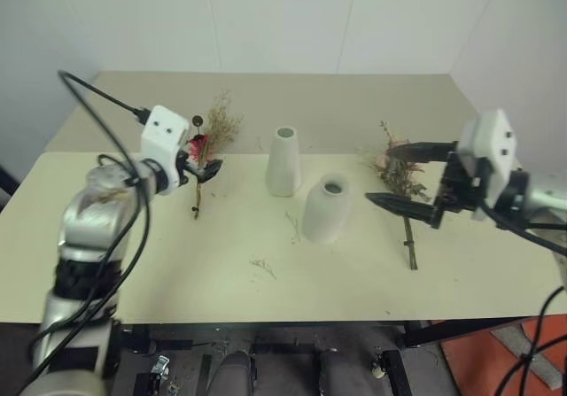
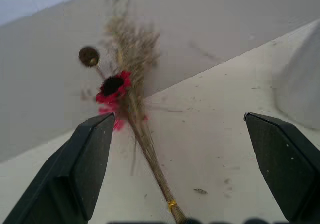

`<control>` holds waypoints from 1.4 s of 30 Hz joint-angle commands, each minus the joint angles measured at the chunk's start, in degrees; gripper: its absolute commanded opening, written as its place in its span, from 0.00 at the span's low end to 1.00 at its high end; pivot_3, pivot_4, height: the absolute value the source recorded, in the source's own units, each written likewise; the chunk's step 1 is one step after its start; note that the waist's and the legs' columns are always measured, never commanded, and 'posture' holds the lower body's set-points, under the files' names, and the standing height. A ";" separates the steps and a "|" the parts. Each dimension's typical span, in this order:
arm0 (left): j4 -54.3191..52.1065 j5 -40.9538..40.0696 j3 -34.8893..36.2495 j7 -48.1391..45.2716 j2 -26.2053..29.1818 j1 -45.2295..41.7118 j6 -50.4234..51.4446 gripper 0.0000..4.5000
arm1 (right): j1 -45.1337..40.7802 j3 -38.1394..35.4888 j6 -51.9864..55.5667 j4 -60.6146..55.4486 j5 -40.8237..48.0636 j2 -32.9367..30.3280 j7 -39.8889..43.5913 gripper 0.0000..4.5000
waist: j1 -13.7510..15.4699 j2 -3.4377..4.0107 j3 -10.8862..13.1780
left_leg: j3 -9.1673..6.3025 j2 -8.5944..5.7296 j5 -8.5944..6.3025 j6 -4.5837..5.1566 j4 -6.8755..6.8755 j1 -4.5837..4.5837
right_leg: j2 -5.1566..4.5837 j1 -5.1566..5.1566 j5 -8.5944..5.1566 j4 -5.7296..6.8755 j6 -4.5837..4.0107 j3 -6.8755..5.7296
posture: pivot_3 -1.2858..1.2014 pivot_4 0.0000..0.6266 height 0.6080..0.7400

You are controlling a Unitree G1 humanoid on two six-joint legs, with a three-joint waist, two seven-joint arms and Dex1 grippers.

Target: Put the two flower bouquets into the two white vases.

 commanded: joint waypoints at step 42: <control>68.92 9.26 1.68 10.87 -10.47 -31.25 -19.97 0.01 | 2.43 -3.83 3.37 -4.33 -0.58 -0.46 -5.69 1.00 | -0.16 -0.02 0.01 | 0.01 -0.06 -0.01 0.01 -0.06 -0.19 | -0.04 -0.08 0.03 -0.02 0.05 -0.03 | 0.52 0.24 1.00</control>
